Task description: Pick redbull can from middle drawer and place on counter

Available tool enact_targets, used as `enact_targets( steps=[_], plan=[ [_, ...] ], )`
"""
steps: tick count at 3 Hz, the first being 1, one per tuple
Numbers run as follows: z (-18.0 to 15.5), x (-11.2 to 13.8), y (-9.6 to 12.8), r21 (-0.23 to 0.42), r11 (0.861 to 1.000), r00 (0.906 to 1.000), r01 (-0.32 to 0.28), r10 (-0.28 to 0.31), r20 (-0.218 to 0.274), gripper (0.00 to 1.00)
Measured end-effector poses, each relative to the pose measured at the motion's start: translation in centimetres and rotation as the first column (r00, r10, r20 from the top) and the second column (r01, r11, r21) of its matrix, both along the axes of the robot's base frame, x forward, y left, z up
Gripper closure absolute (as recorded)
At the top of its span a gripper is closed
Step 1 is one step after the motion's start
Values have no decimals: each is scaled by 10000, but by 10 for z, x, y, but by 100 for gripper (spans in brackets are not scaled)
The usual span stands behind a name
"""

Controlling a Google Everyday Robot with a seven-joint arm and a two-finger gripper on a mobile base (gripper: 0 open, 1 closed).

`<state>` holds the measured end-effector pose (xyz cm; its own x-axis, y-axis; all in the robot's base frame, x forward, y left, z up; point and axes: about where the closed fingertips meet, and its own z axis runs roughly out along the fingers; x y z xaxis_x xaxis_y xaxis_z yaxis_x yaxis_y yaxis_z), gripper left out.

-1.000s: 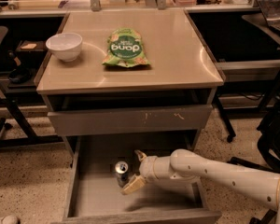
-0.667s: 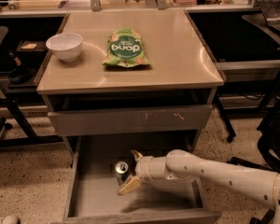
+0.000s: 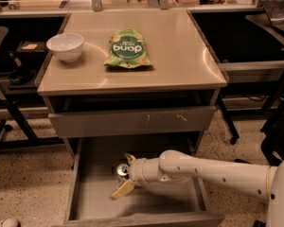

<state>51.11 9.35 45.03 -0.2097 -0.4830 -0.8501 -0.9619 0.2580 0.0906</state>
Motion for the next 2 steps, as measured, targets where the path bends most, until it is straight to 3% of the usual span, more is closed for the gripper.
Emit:
enact_targets(
  steps=[1, 2],
  plan=[
    [-1, 0, 0, -2, 10000, 10000, -5, 5, -9, 0],
    [-1, 0, 0, -1, 10000, 10000, -6, 6, -10, 18]
  ],
)
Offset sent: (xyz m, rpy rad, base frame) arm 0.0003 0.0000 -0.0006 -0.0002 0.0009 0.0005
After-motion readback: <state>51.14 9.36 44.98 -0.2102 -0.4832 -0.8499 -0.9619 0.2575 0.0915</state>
